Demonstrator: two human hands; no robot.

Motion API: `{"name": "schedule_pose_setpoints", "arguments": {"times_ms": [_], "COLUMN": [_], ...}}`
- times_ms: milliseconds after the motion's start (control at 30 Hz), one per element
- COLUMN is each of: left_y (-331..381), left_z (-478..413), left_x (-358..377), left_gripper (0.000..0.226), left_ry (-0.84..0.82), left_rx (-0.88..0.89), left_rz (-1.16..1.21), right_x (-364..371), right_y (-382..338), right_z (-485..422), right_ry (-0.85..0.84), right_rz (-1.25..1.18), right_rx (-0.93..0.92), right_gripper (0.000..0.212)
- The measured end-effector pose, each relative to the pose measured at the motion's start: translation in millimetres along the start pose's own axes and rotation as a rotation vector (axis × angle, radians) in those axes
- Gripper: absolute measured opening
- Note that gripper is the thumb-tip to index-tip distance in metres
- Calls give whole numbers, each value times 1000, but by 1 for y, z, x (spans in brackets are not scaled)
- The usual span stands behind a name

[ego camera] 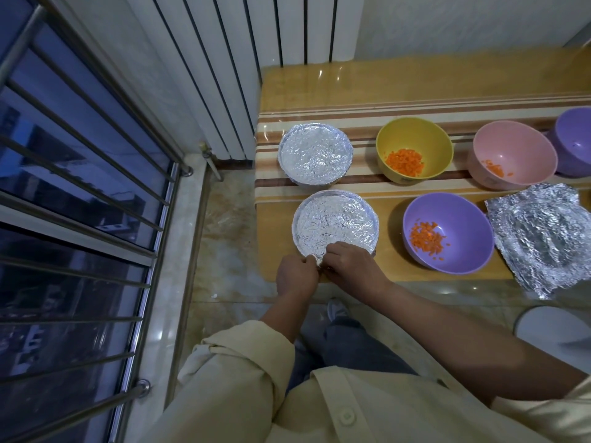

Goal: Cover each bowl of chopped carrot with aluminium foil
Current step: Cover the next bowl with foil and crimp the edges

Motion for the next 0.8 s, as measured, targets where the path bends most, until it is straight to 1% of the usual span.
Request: {"name": "schedule_pose_setpoints", "arguments": {"times_ms": [133,267,400,500,567,600,700,800], "left_y": [2,6,5,1,-2,-4,-1,4], "left_z": [-4,-10,-14,-9,-4,-3,-1,-4], "left_x": [-8,-20,-23,-22,-20,-18,-13,-12], "left_gripper": [50,49,43,55,62,60,43,40], "left_ry": [3,9,7,24,21,18,44,38], "left_rx": [8,35,48,8,-16,-6,38,55], "left_rz": [-74,-131,-163,-98,-116,-148,-212,-205], "right_x": [3,-6,-9,-7,-7,-8,-7,-8], "right_y": [1,7,6,3,1,0,-2,-1], "right_z": [-1,3,7,5,4,3,3,3], "right_ry": [-28,-51,-68,-57,-43,-42,-49,-30], "right_rz": [-45,-51,-10,-2,-7,-8,-10,-10], "right_rx": [42,-17,-79,-70,-67,-69,-77,-68], "right_gripper": [19,23,20,21,21,22,23,25]}}
Point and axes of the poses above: each hand's wrist, its own z-axis away from the middle knuckle, its own x-axis out of the palm, y = z × x, the point moved 4 cm from there along -z, towards the middle knuckle, and after that the axes turned 5 degrees about y, right-handed, at the moved point
